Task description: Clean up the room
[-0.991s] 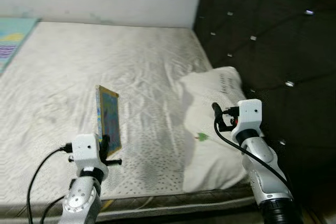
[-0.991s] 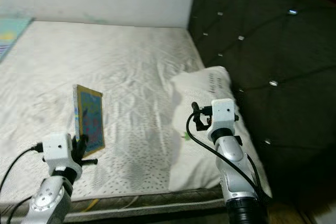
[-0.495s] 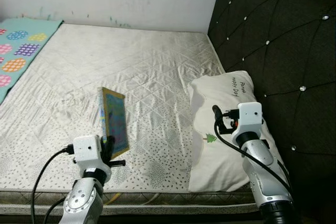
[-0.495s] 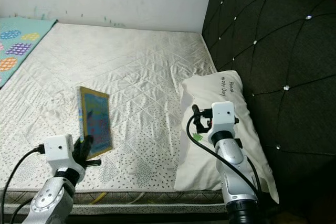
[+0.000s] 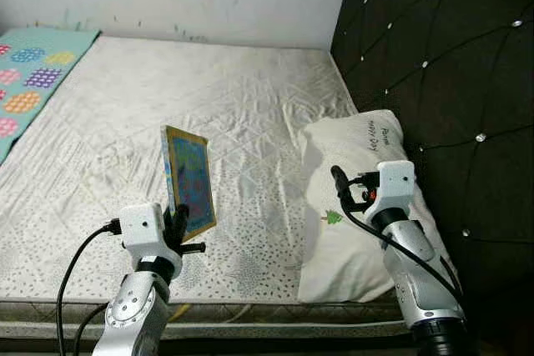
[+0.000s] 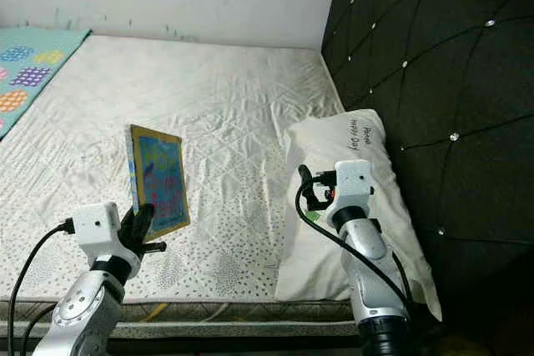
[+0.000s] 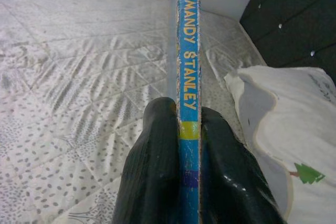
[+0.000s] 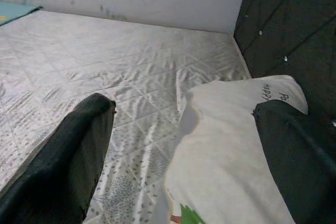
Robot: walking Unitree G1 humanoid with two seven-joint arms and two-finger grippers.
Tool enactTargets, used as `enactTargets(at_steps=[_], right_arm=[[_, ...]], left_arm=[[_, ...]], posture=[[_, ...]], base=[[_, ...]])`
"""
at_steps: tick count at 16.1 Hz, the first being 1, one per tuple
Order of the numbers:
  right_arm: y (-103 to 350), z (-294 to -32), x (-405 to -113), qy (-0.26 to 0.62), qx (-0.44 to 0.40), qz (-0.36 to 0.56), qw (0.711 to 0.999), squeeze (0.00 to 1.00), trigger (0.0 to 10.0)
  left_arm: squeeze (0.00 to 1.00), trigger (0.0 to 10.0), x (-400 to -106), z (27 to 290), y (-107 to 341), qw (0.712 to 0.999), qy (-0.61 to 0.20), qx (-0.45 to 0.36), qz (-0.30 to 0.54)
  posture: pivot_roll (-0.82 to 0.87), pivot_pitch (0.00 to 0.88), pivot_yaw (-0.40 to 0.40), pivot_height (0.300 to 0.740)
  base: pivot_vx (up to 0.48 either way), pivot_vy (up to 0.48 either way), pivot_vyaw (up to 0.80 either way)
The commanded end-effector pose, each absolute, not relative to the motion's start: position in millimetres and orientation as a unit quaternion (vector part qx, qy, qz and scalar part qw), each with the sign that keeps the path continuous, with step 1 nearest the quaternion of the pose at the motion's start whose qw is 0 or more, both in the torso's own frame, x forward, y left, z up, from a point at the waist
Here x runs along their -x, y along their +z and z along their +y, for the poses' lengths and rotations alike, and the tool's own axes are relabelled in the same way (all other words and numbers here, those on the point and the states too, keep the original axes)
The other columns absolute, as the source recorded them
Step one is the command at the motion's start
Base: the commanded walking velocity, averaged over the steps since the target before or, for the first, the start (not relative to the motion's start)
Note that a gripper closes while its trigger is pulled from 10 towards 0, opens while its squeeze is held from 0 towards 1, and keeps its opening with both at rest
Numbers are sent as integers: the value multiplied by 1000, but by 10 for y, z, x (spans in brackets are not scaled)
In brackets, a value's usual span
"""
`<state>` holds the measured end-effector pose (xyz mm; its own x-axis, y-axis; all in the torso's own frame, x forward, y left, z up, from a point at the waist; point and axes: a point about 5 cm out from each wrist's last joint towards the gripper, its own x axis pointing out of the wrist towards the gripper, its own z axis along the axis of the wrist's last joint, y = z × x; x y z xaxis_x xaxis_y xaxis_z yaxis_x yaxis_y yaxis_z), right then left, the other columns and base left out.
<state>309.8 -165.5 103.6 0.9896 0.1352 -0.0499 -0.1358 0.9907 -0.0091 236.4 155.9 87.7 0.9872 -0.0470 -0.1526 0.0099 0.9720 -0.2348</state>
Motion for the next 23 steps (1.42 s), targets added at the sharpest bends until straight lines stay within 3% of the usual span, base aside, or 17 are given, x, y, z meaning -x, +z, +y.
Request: enactTargets(at_steps=[1,5,8,14,23], right_arm=[[1124,-1641,-3118,74,3,11,997,0,10000],[1097,-1528,-3123,92,4,20,996,0,10000],[1050,-1563,-3133,83,4,28,996,0,10000],[1111,-1520,-3155,73,-5,13,997,0,10000],[1063,-1514,-3082,68,1,16,998,0,10000]], left_arm=[[0,10000,-2376,1553,963,990,-16,125,57],[0,10000,-2377,1613,993,991,-10,121,52],[0,10000,-2413,1625,1034,992,-10,118,50],[0,10000,-2590,1527,1090,991,-35,120,41],[0,10000,-2542,1475,1045,990,-43,123,51]], posture=[[-97,0,-73,740],[-80,0,-93,740],[-61,0,-51,740],[-97,0,-37,740],[-109,0,-23,740]], base=[[0,0,0],[0,0,0],[0,0,0],[0,0,-681],[0,0,0]])
